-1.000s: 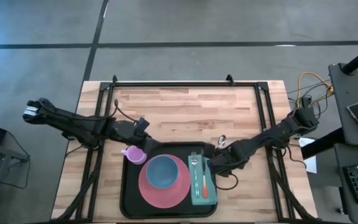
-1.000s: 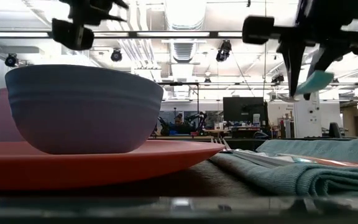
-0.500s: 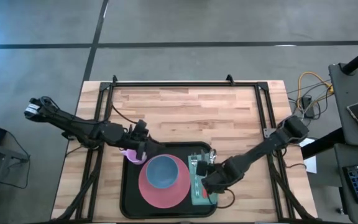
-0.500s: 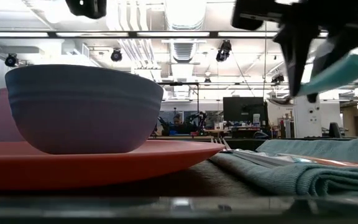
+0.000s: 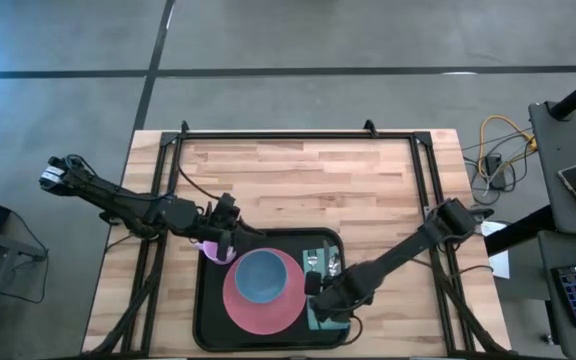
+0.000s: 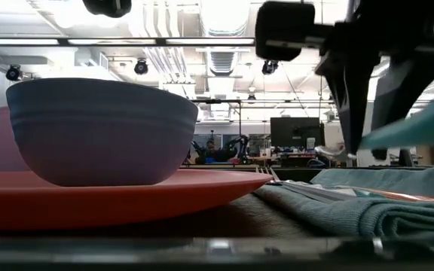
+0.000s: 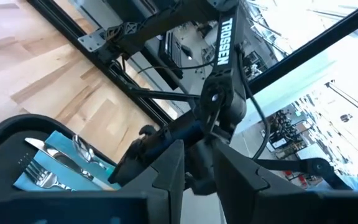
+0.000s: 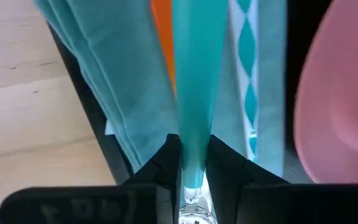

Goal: Set up tray
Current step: Put the green spoon on the blue napkin

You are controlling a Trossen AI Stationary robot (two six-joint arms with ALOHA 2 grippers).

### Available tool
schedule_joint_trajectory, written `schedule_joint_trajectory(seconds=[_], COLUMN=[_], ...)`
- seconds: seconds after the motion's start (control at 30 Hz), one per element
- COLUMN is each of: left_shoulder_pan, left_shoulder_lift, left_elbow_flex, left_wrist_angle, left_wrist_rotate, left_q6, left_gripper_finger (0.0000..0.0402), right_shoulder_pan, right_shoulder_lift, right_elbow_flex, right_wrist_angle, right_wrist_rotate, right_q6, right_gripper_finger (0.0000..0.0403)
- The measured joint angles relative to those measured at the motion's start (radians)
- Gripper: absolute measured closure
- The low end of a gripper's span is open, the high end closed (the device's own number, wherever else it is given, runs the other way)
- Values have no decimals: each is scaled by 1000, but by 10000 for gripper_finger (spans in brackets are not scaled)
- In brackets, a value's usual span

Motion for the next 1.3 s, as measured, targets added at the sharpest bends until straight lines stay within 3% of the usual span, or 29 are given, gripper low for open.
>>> schedule_joint_trajectory(seconds=[0.93, 1.3], left_shoulder_pan=[0, 0], left_shoulder_lift=[0, 1], left_elbow_flex=[-7, -7], left_wrist_angle=[-6, -6], left_wrist_rotate=[5, 5], left_q6=[30, 30], left_gripper_finger=[335, 335], right_shoulder_pan=[-18, -10], right_shoulder_lift=[5, 1], right_elbow_flex=[-126, -130], right_wrist_angle=[112, 104], right_wrist_rotate=[-48, -16], right_q6=[-30, 140], right_gripper_finger=[357, 300])
